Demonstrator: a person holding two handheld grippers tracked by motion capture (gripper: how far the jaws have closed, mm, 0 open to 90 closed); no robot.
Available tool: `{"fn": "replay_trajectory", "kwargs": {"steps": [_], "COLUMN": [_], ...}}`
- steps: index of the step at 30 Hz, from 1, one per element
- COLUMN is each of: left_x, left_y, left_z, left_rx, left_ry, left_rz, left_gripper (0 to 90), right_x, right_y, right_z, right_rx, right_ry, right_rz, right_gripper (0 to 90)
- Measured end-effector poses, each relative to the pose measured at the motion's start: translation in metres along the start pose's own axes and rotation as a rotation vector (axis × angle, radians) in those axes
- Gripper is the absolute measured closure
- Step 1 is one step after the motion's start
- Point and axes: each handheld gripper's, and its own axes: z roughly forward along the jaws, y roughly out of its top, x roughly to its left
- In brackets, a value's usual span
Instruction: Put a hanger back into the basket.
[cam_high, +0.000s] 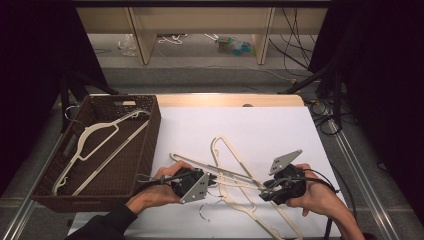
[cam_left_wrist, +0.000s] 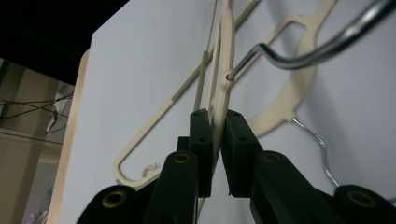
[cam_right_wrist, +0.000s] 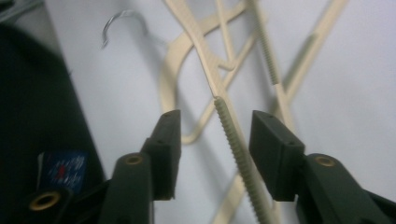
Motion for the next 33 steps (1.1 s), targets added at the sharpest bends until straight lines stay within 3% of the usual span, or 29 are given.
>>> {"fn": "replay_trajectory", "kwargs": {"steps": [1,3,4,5,6,11,18,22,25,33], "left_x": [0.003,0.009,0.013,0.016,0.019,0.036,0.051,0.061,0.068,0.08], "left_y": [0.001,0.002,0.002,0.001,0.001,0.001,-0.002,-0.004,-0.006,-0.005], "left_z": [0.0,-0.001,-0.002,-0.003,-0.004,-0.007,-0.01,-0.014,-0.017,-0.031], "left_rx": [0.007,0.014,0.019,0.025,0.025,0.015,0.018,0.039,0.042,0.022], "left_ry": [0.002,0.014,0.021,0.028,0.036,0.066,0.082,0.096,0.091,0.096], "left_rz": [-0.005,-0.018,-0.024,-0.033,-0.046,-0.141,-0.268,-0.368,-0.468,-0.598], "left_gripper": [83.7,84.1,84.9,85.1,85.3,85.6,85.7,85.7,85.6,85.6], "right_x": [-0.001,-0.001,-0.004,-0.004,-0.005,-0.004,-0.002,0.0,0.004,0.008], "right_y": [0.002,0.003,0.004,0.004,0.004,0.006,0.003,0.001,0.0,-0.005], "right_z": [-0.009,-0.013,-0.022,-0.025,-0.029,-0.045,-0.042,-0.036,-0.03,-0.017], "right_rx": [-0.056,-0.071,-0.142,-0.176,-0.192,-0.267,-0.29,-0.275,-0.259,-0.245], "right_ry": [-0.055,-0.066,-0.097,-0.122,-0.147,-0.182,-0.193,-0.177,-0.173,-0.157], "right_rz": [0.024,0.029,0.019,0.029,0.026,0.055,0.068,0.065,0.072,0.075], "right_gripper": [47.3,44.2,42.4,42.2,41.1,37.9,36.3,35.3,34.5,32.5]}}
